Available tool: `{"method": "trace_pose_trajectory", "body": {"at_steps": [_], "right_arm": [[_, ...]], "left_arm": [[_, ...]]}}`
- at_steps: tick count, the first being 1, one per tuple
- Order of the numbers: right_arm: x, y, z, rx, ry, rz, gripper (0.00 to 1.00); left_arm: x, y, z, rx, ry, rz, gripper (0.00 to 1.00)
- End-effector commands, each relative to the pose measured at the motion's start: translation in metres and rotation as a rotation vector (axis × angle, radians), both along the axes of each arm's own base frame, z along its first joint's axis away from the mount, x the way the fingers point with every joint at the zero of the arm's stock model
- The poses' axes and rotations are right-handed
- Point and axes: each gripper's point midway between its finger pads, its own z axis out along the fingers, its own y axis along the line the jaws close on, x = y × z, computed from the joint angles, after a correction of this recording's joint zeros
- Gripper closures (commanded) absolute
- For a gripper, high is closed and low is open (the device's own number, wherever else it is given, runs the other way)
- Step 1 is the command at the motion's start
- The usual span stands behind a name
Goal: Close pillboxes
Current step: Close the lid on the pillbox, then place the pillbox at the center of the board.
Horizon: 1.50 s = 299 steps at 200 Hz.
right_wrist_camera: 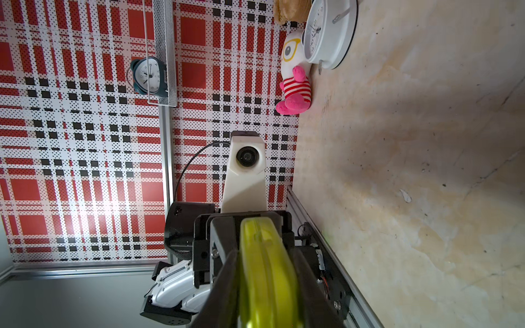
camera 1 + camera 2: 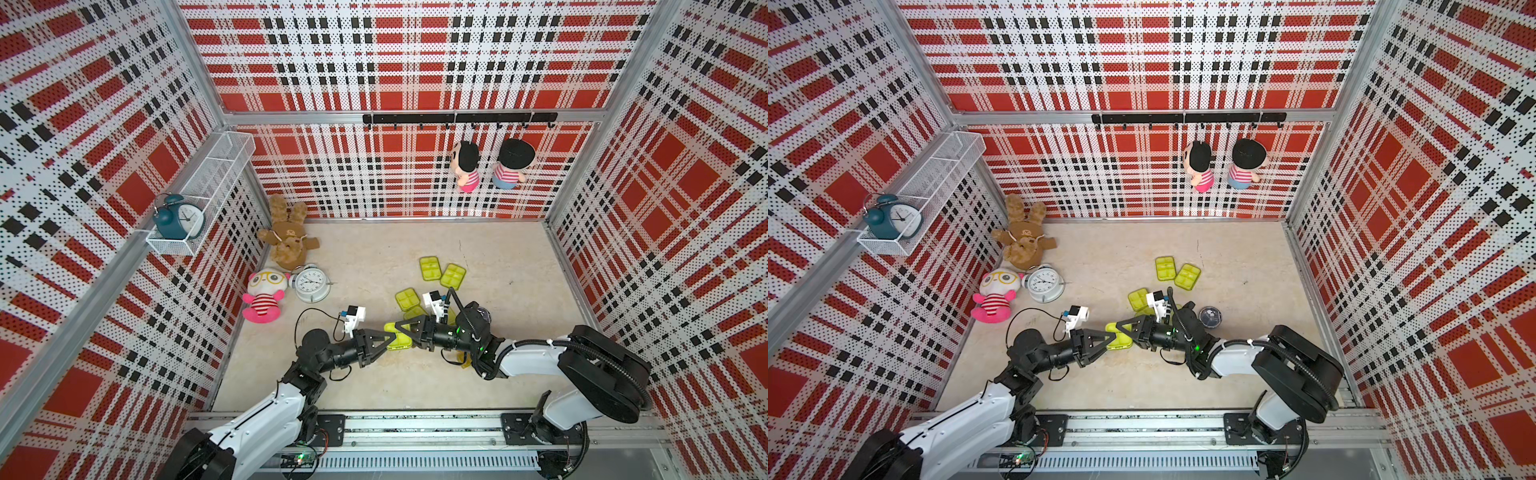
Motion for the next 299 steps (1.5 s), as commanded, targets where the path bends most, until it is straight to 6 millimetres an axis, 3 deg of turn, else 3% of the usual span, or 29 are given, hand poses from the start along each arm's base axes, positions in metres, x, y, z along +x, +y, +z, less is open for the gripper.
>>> {"method": "trace_pose_trajectory", "body": {"at_steps": [1, 14, 33, 65, 74, 98, 114, 128, 140, 154, 168, 187, 218, 255, 278, 299], "right_arm": [[-0.002, -0.003, 0.005, -0.002, -0.028, -0.004, 0.73], [-0.001, -0.003, 0.003, -0.011, -0.025, -0.011, 0.73], [0.002, -0.003, 0.000, -0.022, -0.023, -0.024, 0.74], [0.008, -0.002, -0.008, -0.050, -0.015, -0.045, 0.76], [0.010, -0.001, -0.011, -0.062, -0.018, -0.053, 0.76], [0.017, 0.002, -0.019, -0.091, -0.002, -0.062, 0.76], [0.023, 0.004, -0.031, -0.146, 0.022, -0.067, 0.76], [0.030, 0.010, -0.047, -0.264, 0.032, -0.051, 0.76], [0.036, 0.018, -0.058, -0.361, 0.023, -0.026, 0.75], [0.046, 0.031, -0.073, -0.476, 0.016, 0.023, 0.76], [0.058, 0.047, -0.081, -0.508, 0.017, 0.062, 0.76], [0.081, 0.067, -0.087, -0.509, 0.023, 0.083, 0.76], [0.124, 0.081, -0.101, -0.530, 0.046, 0.075, 0.76], [0.164, 0.080, -0.116, -0.572, 0.058, 0.065, 0.75], [0.167, 0.070, -0.129, -0.600, 0.088, 0.066, 0.72], [0.161, 0.062, -0.129, -0.607, 0.087, 0.072, 0.66]], "left_arm": [[0.008, 0.003, 0.005, 0.007, -0.028, 0.022, 0.78], [0.009, 0.005, 0.001, 0.011, -0.017, 0.024, 0.62], [0.012, 0.010, -0.004, 0.015, 0.004, 0.038, 0.49], [0.017, 0.020, -0.010, 0.032, 0.022, 0.062, 0.19], [0.017, 0.019, -0.015, 0.055, 0.034, 0.056, 0.00], [0.022, 0.023, -0.032, 0.164, 0.052, 0.075, 0.02], [0.034, 0.050, -0.064, 0.445, 0.120, 0.172, 0.02], [0.047, 0.084, -0.062, 0.711, 0.095, 0.281, 0.02], [0.056, 0.102, -0.044, 0.822, 0.054, 0.353, 0.02], [0.062, 0.106, -0.019, 0.830, -0.005, 0.388, 0.02], [0.061, 0.105, -0.006, 0.811, -0.025, 0.391, 0.02], [0.054, 0.103, -0.003, 0.785, -0.012, 0.387, 0.02], [0.043, 0.103, 0.002, 0.714, 0.004, 0.419, 0.02], [0.032, 0.102, -0.007, 0.696, 0.039, 0.403, 0.02], [0.029, 0.101, -0.013, 0.678, 0.062, 0.401, 0.02], [0.031, 0.098, -0.017, 0.649, 0.069, 0.403, 0.02]]}}
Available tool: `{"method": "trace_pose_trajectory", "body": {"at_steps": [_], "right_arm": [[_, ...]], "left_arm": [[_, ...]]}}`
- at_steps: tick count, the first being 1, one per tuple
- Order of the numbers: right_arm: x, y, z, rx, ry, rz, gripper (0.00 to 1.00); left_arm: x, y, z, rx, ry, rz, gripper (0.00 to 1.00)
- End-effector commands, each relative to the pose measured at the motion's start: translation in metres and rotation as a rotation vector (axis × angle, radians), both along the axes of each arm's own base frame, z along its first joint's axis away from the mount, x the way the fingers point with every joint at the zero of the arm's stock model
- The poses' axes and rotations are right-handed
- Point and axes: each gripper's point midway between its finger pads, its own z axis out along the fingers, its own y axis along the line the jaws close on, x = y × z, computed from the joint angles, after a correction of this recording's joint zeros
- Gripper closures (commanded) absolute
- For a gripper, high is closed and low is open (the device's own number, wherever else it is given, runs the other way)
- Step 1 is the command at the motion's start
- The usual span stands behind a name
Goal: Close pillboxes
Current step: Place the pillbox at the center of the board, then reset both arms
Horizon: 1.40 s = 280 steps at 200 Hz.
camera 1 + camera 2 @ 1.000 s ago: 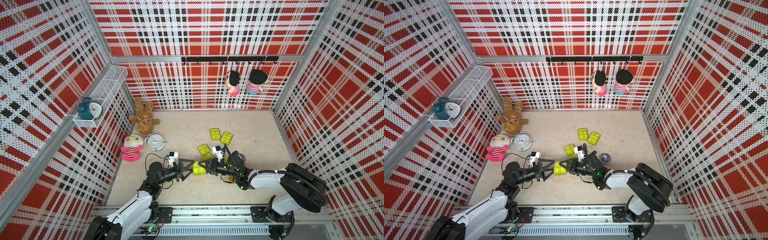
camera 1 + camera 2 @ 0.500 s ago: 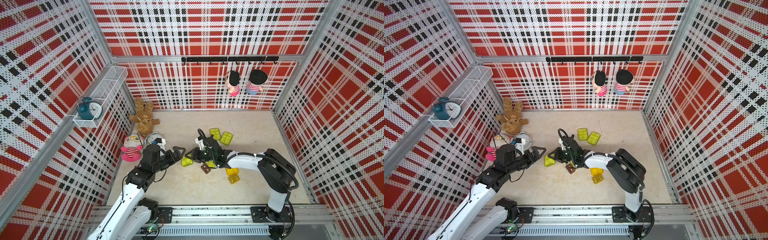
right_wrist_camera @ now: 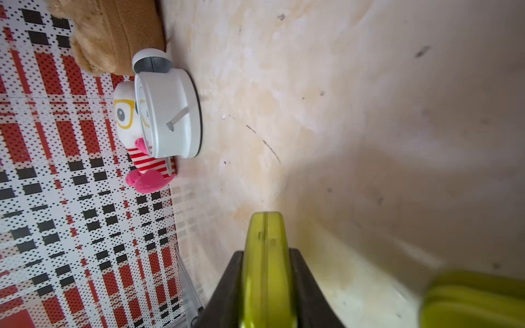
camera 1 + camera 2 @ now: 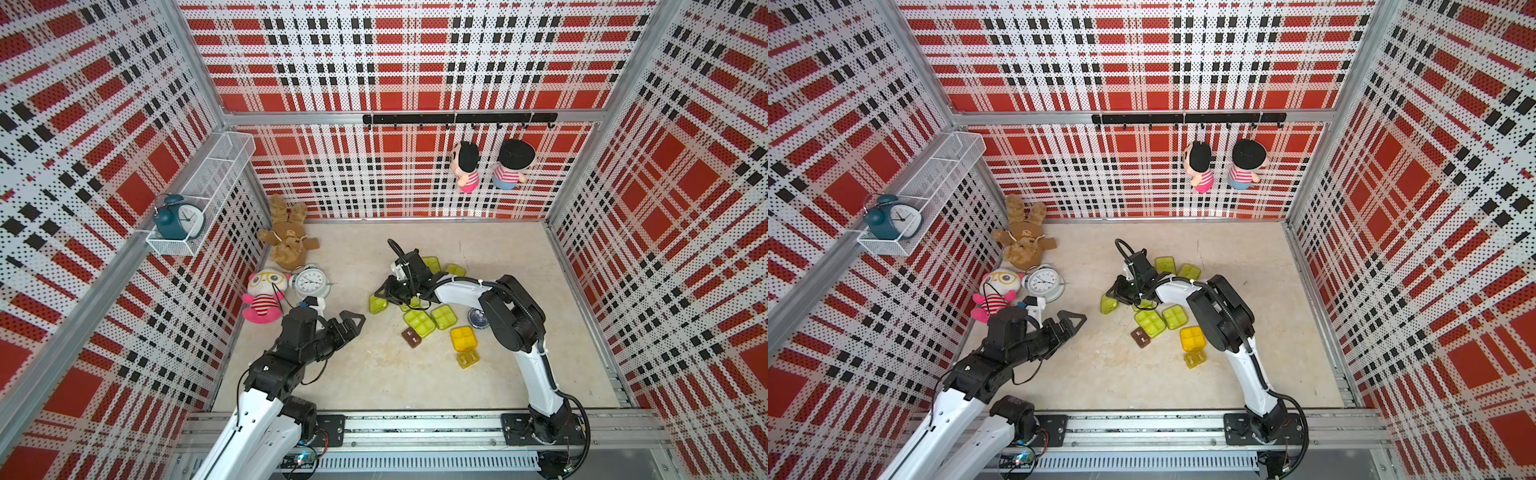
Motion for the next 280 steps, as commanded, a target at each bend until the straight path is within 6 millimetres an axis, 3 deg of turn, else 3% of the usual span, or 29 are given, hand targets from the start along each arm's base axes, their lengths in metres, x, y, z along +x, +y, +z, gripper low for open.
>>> {"method": "trace_pose_trajectory", "body": {"at_steps": [1, 21, 45, 81, 103, 122, 135, 164, 197, 218, 243, 248, 280], "right_arm": [[-0.015, -0.007, -0.007, -0.032, 0.024, 0.040, 0.66], [-0.022, -0.015, -0.004, -0.051, 0.021, 0.053, 0.56], [-0.024, -0.030, 0.013, -0.096, -0.028, 0.051, 0.42], [-0.032, -0.066, 0.060, -0.210, -0.142, 0.024, 0.27], [-0.050, -0.086, 0.102, -0.191, -0.231, -0.009, 0.21], [-0.072, -0.110, 0.124, -0.190, -0.303, -0.057, 0.17], [-0.084, -0.134, 0.131, -0.207, -0.338, -0.119, 0.00], [-0.105, -0.199, 0.135, -0.286, -0.453, -0.266, 0.00], [-0.113, -0.254, 0.173, -0.304, -0.719, -0.409, 0.00], [-0.113, -0.277, 0.188, -0.386, -0.864, -0.439, 0.00], [-0.105, -0.285, 0.194, -0.539, -1.029, -0.369, 0.00], [-0.101, -0.288, 0.193, -0.563, -1.046, -0.368, 0.00], [-0.064, -0.309, 0.187, -0.592, -1.080, -0.411, 0.00]], "left_arm": [[-0.001, -0.004, -0.005, -0.039, 0.011, -0.001, 0.02], [0.003, -0.009, -0.009, -0.064, 0.014, -0.008, 0.02], [0.010, -0.012, -0.008, -0.063, 0.012, -0.018, 0.02], [0.024, -0.014, -0.002, -0.065, -0.017, -0.015, 0.02], [0.036, -0.016, -0.001, -0.072, -0.033, -0.014, 0.02], [0.049, -0.020, 0.002, -0.082, -0.051, -0.019, 0.02], [0.057, -0.023, 0.006, -0.084, -0.067, -0.027, 0.02], [0.066, -0.028, 0.006, -0.016, -0.081, -0.056, 0.02], [0.068, -0.017, -0.013, 0.065, -0.054, -0.036, 0.02], [0.074, -0.009, -0.024, 0.095, -0.022, 0.001, 0.02], [0.085, 0.002, -0.034, 0.119, 0.006, 0.044, 0.02], [0.091, 0.015, -0.035, 0.128, 0.015, 0.091, 0.02], [0.112, 0.053, -0.034, 0.227, -0.002, 0.259, 0.02]]}}
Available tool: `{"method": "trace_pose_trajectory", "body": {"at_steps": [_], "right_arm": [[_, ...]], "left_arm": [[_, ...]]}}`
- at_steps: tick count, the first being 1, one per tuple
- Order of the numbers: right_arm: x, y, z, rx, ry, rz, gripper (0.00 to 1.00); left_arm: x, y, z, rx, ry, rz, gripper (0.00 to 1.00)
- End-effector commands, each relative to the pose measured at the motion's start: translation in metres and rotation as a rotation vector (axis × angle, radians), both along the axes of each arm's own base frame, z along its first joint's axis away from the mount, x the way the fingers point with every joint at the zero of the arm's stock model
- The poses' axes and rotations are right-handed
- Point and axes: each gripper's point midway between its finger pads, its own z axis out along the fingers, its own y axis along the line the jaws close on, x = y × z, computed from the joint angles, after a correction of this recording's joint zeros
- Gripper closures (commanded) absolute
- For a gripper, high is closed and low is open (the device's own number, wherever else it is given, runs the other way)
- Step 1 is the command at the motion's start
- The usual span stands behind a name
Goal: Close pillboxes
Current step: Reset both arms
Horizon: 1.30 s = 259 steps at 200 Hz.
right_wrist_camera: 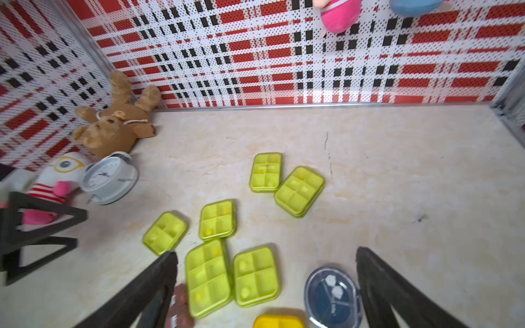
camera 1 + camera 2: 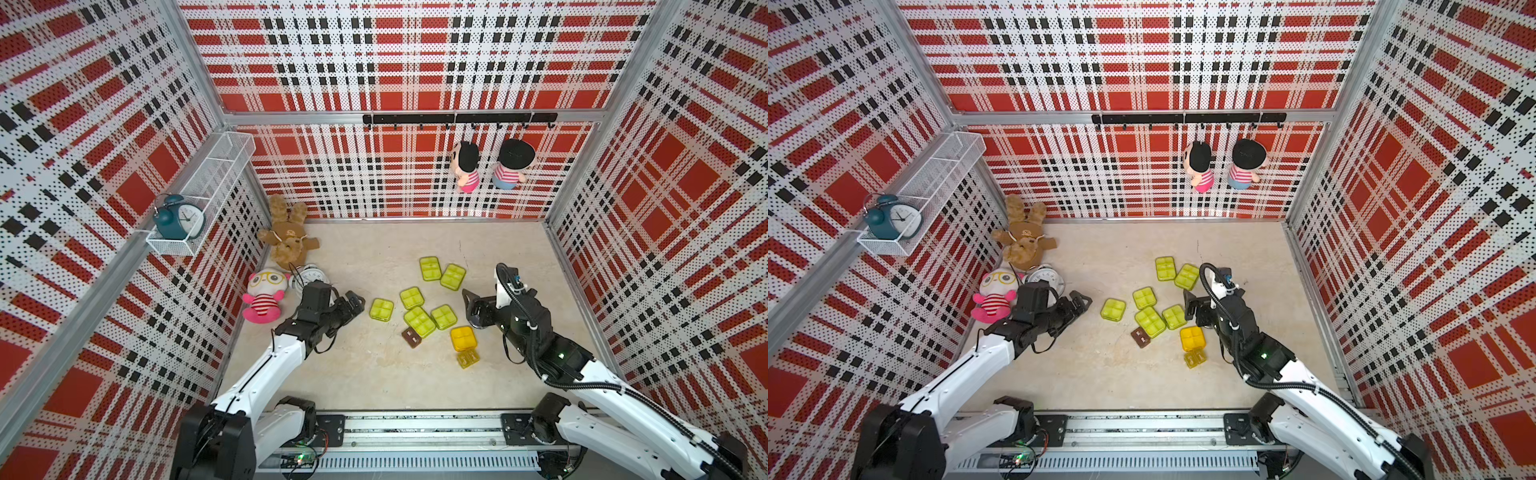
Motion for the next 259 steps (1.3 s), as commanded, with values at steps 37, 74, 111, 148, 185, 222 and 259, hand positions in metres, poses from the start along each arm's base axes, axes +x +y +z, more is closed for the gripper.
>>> {"method": "trace_pose_trajectory", "body": {"at_steps": [37, 74, 111, 148, 185, 222, 259], "right_arm": [[0.075, -0.049, -0.008, -0.088, -0.041, -0.103, 0.00], [0.102, -0.089, -0.039, -0.102, -0.014, -0.196, 0.00], [0.121, -0.105, -0.077, -0.247, -0.008, -0.191, 0.00], [0.133, -0.118, -0.092, -0.215, -0.029, -0.189, 0.00], [0.143, -0.118, -0.107, -0.215, -0.028, -0.136, 0.00], [0.144, -0.123, -0.121, -0.205, -0.020, -0.144, 0.00], [0.144, -0.129, -0.121, -0.167, -0.016, -0.149, 0.00]], "left_arm": [[0.062, 0.040, 0.042, 0.229, -0.197, 0.110, 0.02], [0.083, 0.050, 0.056, 0.371, -0.262, 0.103, 0.02], [0.082, 0.072, 0.074, 0.482, -0.391, 0.196, 0.02], [0.058, 0.112, 0.115, 0.604, -0.668, 0.375, 0.02], [0.054, 0.157, 0.106, 0.715, -0.631, 0.456, 0.02], [0.055, 0.171, 0.089, 0.779, -0.627, 0.485, 0.02], [0.070, 0.167, 0.072, 0.788, -0.640, 0.456, 0.02]]}}
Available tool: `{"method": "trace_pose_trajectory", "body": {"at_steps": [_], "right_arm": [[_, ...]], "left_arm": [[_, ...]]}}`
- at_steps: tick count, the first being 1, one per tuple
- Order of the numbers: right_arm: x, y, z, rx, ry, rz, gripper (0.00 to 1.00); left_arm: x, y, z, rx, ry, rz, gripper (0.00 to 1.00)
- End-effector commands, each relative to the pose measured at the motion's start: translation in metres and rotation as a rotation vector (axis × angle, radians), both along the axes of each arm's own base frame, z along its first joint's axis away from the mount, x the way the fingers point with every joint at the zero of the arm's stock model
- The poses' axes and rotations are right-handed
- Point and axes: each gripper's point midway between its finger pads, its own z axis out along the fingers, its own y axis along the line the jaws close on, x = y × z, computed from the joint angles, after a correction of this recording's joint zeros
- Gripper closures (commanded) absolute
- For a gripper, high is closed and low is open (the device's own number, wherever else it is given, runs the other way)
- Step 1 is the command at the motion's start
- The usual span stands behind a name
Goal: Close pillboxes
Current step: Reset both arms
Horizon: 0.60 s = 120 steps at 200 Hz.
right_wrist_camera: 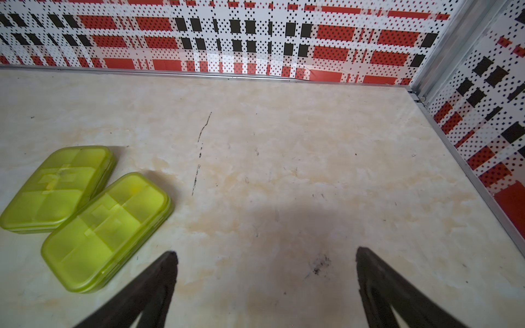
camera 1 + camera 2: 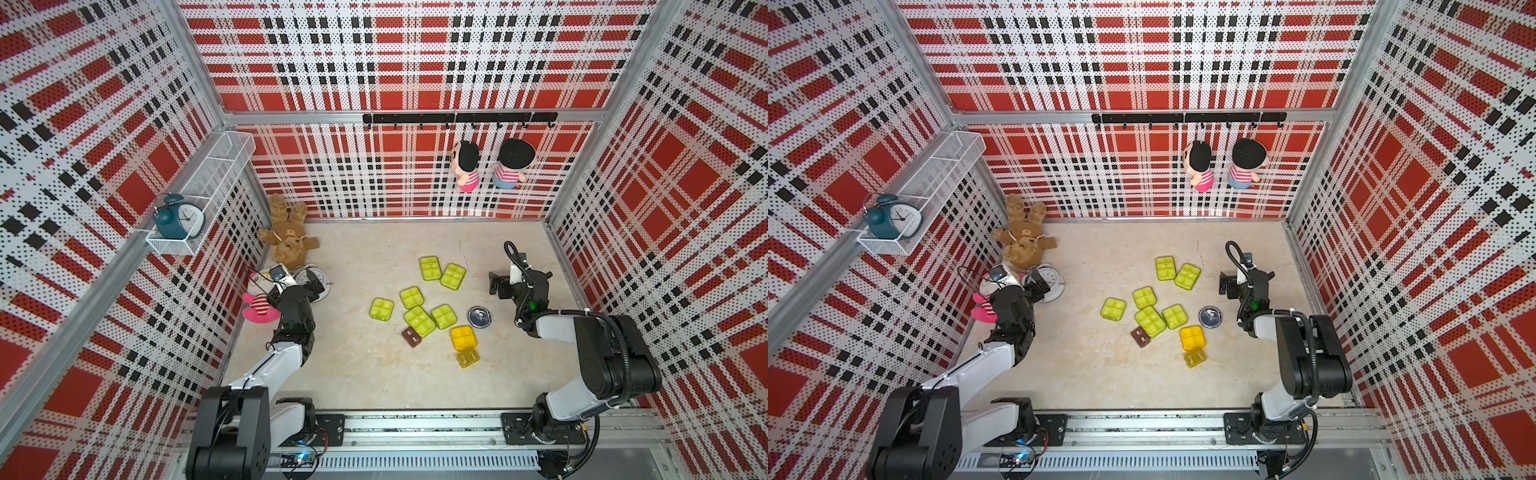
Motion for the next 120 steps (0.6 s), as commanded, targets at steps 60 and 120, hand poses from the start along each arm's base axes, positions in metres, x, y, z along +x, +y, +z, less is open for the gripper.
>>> {"method": "trace_pose_trajectory", "body": {"at_steps": [60, 120], "right_arm": [[0.002, -0.010, 0.010, 0.072, -0.060, 0.032, 0.00], [-0.024, -0.011, 0.024, 0.064, -0.186, 0.027, 0.00]], "left_arm": [[0.020, -0.003, -0.010, 0.103, -0.067, -0.038, 0.02], [0.012, -0.012, -0.020, 0.128, -0.117, -0.086, 0.02]]}}
